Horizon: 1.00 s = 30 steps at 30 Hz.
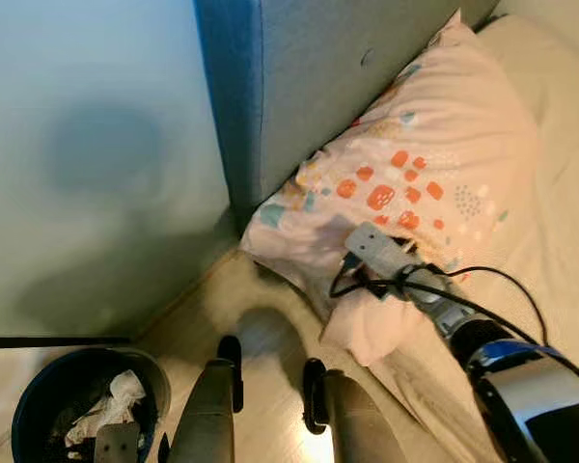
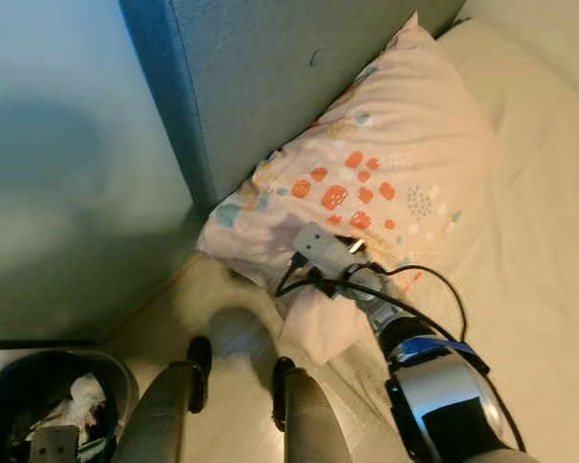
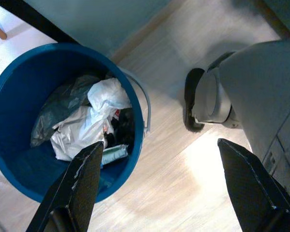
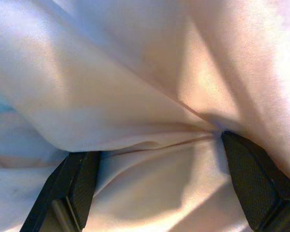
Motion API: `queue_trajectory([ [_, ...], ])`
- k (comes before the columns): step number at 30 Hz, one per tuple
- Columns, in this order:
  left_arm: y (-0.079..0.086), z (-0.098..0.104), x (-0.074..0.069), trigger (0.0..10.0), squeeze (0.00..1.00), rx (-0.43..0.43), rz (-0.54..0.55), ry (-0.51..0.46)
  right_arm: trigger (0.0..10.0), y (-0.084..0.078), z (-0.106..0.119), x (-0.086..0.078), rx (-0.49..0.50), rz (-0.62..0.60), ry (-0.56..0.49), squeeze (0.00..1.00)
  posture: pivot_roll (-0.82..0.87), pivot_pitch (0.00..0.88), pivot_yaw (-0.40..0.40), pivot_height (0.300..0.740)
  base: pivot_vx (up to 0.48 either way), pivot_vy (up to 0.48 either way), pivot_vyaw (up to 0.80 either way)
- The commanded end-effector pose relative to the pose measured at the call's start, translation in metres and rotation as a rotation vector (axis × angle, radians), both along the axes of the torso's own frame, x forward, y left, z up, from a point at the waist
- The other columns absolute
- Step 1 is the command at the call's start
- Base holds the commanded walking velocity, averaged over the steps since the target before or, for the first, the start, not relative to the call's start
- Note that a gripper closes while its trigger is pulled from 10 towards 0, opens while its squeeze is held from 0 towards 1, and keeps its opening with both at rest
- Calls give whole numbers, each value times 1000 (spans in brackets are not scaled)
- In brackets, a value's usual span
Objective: Clean up the room
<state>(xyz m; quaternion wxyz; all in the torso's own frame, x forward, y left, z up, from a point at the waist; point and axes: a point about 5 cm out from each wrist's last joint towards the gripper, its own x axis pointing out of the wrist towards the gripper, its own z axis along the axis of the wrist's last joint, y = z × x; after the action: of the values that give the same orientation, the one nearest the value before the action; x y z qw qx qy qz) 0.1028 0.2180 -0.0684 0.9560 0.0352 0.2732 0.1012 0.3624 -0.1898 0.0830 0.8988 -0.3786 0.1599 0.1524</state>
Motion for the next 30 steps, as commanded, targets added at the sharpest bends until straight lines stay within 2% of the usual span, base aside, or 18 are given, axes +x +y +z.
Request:
queue_trajectory([
  [1, -15, -10, -22, 10000, 0, -38, -42, 80, 10000, -18, -9, -7, -29, -69, 32, 0, 145, 448, -16, 740, 0, 0, 0],
  [7, -15, -9, -21, 10000, 0, -38, -46, 78, 10000, -23, -7, -7, -7, -93, 31, 0, 135, 449, -18, 740, 0, 0, 0],
  [9, -17, -10, -19, 10000, 0, -41, -51, 84, 10000, -11, -9, -7, 132, -69, 67, 0, 125, 437, -21, 740, 0, 0, 0],
  [10, -17, -10, -19, 10000, 0, -41, -51, 84, 10000, -11, -9, -7, 132, -69, 67, 0, 125, 437, -21, 740, 0, 0, 0],
  [12, -19, -11, -16, 10000, 0, -44, -56, 92, 10000, 26, -14, -9, 457, 44, 175, 0, 118, 424, -23, 740, 0, 0, 0],
  [13, -19, -12, -13, 10000, 0, -45, -58, 100, 10000, 55, -15, -13, 652, 161, 250, 0, 110, 409, -25, 740, 0, 0, 0],
  [17, -19, -12, -12, 10000, 0, -44, -58, 102, 10000, 63, -15, -15, 692, 200, 271, 0, 110, 409, -25, 740, 0, 0, 0],
  [18, -18, -13, -11, 10000, 0, -44, -57, 107, 10000, 80, -19, -21, 751, 276, 325, 0, 100, 391, -30, 740, 0, 0, 0],
  [19, -18, -13, -11, 10000, 0, -44, -57, 107, 10000, 80, -19, -21, 751, 276, 325, 0, 100, 391, -30, 740, 0, 0, 0],
  [20, -17, -14, -9, 10000, 0, -43, -56, 114, 10000, 95, -23, -29, 785, 355, 373, 0, 94, 378, -31, 740, 0, 0, 0],
  [22, -16, -14, -6, 10000, 0, -42, -54, 122, 10000, 105, -27, -35, 805, 409, 407, 0, 89, 358, -31, 740, 0, 0, 0],
  [24, -15, -15, -3, 10000, 0, -41, -53, 131, 10000, 108, -27, -36, 850, 418, 410, 0, 84, 347, -31, 740, 0, 0, 0],
  [25, -14, -16, -1, 10000, 0, -40, -52, 139, 10000, 100, -20, -29, 916, 356, 366, 0, 74, 333, -30, 740, 0, 0, 0],
  [26, -14, -16, -1, 10000, 0, -40, -52, 139, 10000, 100, -20, -29, 916, 356, 366, 0, 74, 333, -30, 740, 0, 0, 0],
  [27, -13, -17, 1, 10000, 0, -40, -52, 149, 10000, 86, -10, -19, 1012, 264, 302, 0, 68, 326, -29, 740, 0, 0, 0],
  [28, -13, -17, 1, 10000, 0, -40, -52, 149, 10000, 86, -10, -19, 1012, 264, 302, 0, 68, 326, -29, 740, 0, 0, 0],
  [29, -13, -17, 2, 10000, 0, -40, -53, 155, 10000, 77, -2, -12, 1078, 201, 258, 0, 65, 322, -27, 740, 0, 0, 0],
  [30, -12, -18, 3, 10000, 0, -41, -52, 166, 10000, 59, 9, -3, 1178, 112, 194, 0, 54, 305, -26, 740, 0, 0, 0],
])
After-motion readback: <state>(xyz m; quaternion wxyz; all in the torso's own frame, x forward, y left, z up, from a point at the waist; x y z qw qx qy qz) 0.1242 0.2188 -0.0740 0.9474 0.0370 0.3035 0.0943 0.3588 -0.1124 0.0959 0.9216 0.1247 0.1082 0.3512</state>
